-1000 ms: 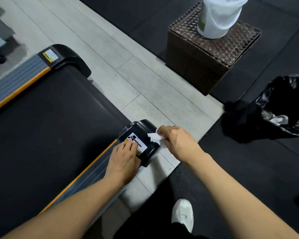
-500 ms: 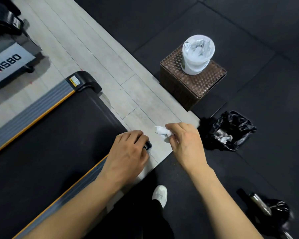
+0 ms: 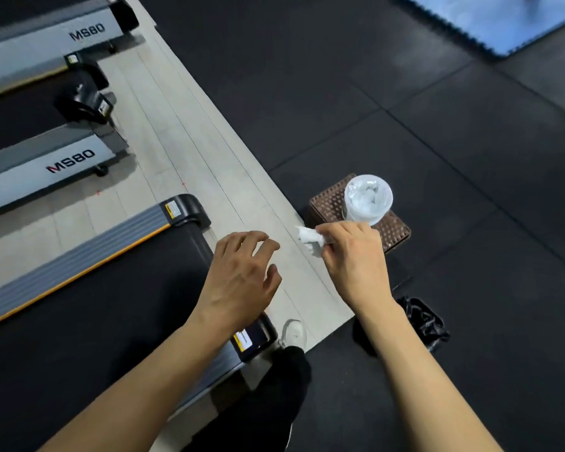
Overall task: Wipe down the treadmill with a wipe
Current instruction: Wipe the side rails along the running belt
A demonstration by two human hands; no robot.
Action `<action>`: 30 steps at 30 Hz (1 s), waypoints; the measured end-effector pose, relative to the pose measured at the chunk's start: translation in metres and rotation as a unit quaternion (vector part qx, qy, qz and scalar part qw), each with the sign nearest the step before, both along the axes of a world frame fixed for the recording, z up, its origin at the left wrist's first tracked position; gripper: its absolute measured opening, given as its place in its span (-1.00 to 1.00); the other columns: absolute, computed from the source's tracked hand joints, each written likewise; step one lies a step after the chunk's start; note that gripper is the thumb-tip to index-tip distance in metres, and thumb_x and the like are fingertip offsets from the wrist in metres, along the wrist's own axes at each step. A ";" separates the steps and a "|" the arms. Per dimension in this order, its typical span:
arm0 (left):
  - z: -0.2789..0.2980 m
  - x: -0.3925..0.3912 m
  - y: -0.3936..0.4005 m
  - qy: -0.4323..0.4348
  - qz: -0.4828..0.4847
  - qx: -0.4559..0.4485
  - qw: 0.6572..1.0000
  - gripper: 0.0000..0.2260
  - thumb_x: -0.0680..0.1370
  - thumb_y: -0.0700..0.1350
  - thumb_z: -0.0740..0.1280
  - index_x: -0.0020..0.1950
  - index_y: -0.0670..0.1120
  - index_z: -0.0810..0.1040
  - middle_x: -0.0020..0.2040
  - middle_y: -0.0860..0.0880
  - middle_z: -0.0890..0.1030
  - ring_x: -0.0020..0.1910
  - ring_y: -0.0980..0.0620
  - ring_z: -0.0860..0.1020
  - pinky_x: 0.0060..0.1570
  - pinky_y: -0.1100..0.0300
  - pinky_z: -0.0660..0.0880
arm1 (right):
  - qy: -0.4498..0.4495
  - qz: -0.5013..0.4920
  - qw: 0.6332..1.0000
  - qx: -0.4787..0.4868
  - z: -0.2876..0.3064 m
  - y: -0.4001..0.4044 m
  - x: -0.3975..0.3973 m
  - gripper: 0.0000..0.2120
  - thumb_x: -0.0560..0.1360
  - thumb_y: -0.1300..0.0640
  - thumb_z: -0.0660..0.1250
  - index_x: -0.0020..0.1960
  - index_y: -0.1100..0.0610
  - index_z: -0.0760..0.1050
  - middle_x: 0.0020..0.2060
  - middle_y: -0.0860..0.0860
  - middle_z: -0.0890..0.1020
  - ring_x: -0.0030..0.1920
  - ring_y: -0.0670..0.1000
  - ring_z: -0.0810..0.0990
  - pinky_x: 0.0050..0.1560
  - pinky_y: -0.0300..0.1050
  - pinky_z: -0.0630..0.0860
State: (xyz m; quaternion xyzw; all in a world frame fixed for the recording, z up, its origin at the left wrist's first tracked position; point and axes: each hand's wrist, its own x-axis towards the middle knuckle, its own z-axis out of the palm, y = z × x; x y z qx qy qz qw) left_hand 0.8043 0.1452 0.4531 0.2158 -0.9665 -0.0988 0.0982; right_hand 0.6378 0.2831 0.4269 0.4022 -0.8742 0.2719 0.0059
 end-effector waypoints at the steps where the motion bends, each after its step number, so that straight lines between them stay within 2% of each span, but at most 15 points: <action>1: 0.006 -0.008 -0.008 0.004 0.012 -0.001 1.000 -0.66 0.54 -0.02 0.16 0.19 -0.06 0.62 0.18 -0.05 0.60 0.17 -0.13 0.55 0.27 -0.06 0.42 | 0.002 0.006 1.000 -0.001 0.009 -0.011 -0.013 -0.79 0.48 0.16 0.42 0.09 -0.02 0.63 -0.05 -0.09 0.65 -0.04 0.06 0.51 0.00 0.01 0.41; 7: 0.037 -0.056 -0.057 0.011 0.070 0.010 0.997 -0.66 0.55 0.02 0.14 0.17 -0.03 0.62 0.13 -0.01 0.61 0.14 -0.09 0.56 0.22 -0.05 0.47 | -0.044 0.064 0.997 -0.016 0.051 -0.073 -0.083 -0.68 0.45 -0.01 0.15 0.08 -0.04 0.61 -0.05 -0.09 0.63 -0.06 0.06 0.50 0.02 0.01 0.42; 10: 0.048 -0.079 -0.081 0.015 0.092 0.010 0.996 -0.67 0.56 0.02 0.14 0.18 -0.02 0.60 0.14 0.00 0.60 0.15 -0.08 0.55 0.23 -0.03 0.46 | -0.034 0.065 0.997 -0.026 0.063 -0.099 -0.112 -0.79 0.47 0.08 0.31 0.06 -0.05 0.62 -0.07 -0.12 0.63 -0.05 0.04 0.48 0.01 -0.02 0.40; 13: 0.057 -0.098 -0.107 0.017 0.130 0.010 0.991 -0.67 0.56 0.03 0.14 0.19 -0.02 0.60 0.15 0.01 0.60 0.16 -0.08 0.54 0.25 -0.04 0.43 | -0.028 0.078 0.996 -0.019 0.072 -0.130 -0.136 -0.80 0.46 0.16 0.42 0.06 -0.05 0.63 -0.05 -0.12 0.63 -0.04 0.05 0.49 0.00 -0.04 0.36; 18: 0.068 -0.140 -0.156 0.043 0.198 0.008 0.979 -0.66 0.55 0.02 0.14 0.19 -0.04 0.60 0.15 -0.01 0.60 0.16 -0.09 0.53 0.23 -0.03 0.43 | -0.022 0.138 0.990 -0.023 0.079 -0.199 -0.190 -0.79 0.45 0.16 0.39 0.06 -0.02 0.63 -0.02 -0.09 0.61 -0.05 0.07 0.50 0.01 0.01 0.42; 22: 0.071 -0.177 -0.194 0.046 0.260 0.002 0.965 -0.64 0.55 0.03 0.13 0.21 -0.04 0.60 0.18 -0.01 0.58 0.22 -0.11 0.53 0.26 -0.04 0.42 | -0.026 0.189 0.981 -0.021 0.079 -0.260 -0.236 -0.76 0.47 0.22 0.41 0.10 0.00 0.63 0.01 -0.08 0.60 -0.01 0.05 0.50 0.05 -0.07 0.38; 30: 0.078 -0.205 -0.258 0.049 0.403 0.012 0.914 -0.64 0.56 0.06 0.14 0.23 -0.02 0.59 0.21 0.02 0.55 0.24 -0.05 0.48 0.25 -0.02 0.42 | -0.067 0.331 0.941 0.003 0.083 -0.397 -0.280 -0.74 0.50 0.21 0.34 0.15 0.00 0.63 0.06 -0.08 0.60 0.05 0.00 0.47 0.08 -0.12 0.38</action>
